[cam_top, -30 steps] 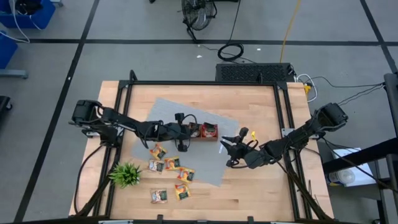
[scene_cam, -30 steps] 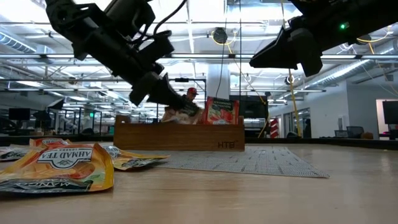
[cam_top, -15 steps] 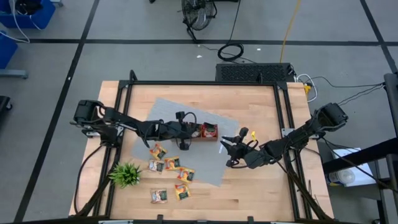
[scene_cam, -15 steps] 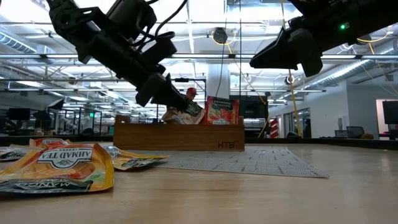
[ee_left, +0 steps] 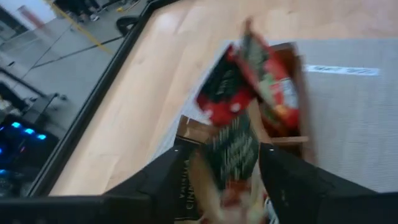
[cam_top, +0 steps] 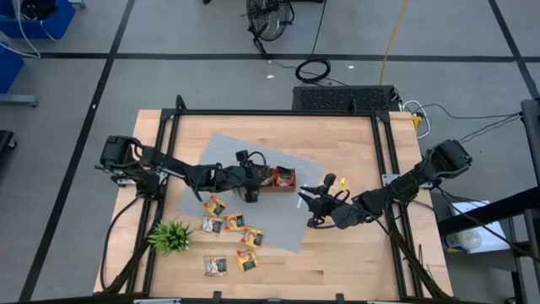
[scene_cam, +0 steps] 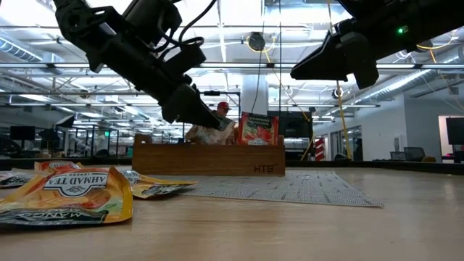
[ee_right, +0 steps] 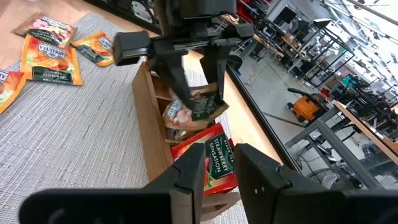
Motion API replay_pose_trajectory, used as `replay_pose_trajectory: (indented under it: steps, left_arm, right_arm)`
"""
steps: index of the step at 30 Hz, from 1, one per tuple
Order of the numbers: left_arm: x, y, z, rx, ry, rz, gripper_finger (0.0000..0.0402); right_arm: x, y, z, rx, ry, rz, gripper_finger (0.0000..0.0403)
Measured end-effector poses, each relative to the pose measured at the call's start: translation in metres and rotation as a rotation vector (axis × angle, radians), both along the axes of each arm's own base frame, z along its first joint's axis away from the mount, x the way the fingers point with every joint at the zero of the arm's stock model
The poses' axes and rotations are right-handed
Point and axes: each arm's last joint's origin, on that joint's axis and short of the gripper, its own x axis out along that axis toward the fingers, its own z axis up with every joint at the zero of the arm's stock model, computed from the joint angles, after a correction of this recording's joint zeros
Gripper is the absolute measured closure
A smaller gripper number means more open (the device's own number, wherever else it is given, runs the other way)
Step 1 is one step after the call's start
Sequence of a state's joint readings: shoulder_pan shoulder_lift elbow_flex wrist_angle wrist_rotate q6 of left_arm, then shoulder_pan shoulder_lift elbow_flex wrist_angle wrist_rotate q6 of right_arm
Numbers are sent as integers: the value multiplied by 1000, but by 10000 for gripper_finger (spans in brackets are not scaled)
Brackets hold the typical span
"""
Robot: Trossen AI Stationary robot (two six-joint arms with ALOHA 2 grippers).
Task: Pick & Place Tea
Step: Put the brown tea bag into the wooden organizer
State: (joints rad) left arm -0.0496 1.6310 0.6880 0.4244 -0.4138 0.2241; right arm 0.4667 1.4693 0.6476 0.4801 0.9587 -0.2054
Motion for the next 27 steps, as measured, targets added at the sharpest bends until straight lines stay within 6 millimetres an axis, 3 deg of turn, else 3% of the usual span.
replay_pose_trajectory:
  steps: [8, 15, 19, 22, 27]
  left_arm:
    - [1, -18, 4, 24, -33, -42, 137]
    - [-3, -29, 23, 141, -95, 12, 133]
    - [-11, -32, 32, 54, -103, 31, 137]
    - [-16, -29, 29, -72, -58, 10, 172]
    - [-18, -21, 13, -192, 65, -17, 284]
  right_arm:
    - [0, 0, 0, 0, 0, 0, 330]
    - [0, 0, 0, 1, 0, 0, 330]
    - [0, 0, 0, 1, 2, 0, 330]
    - [0, 0, 0, 1, 3, 0, 330]
    - [0, 0, 0, 1, 4, 1, 330]
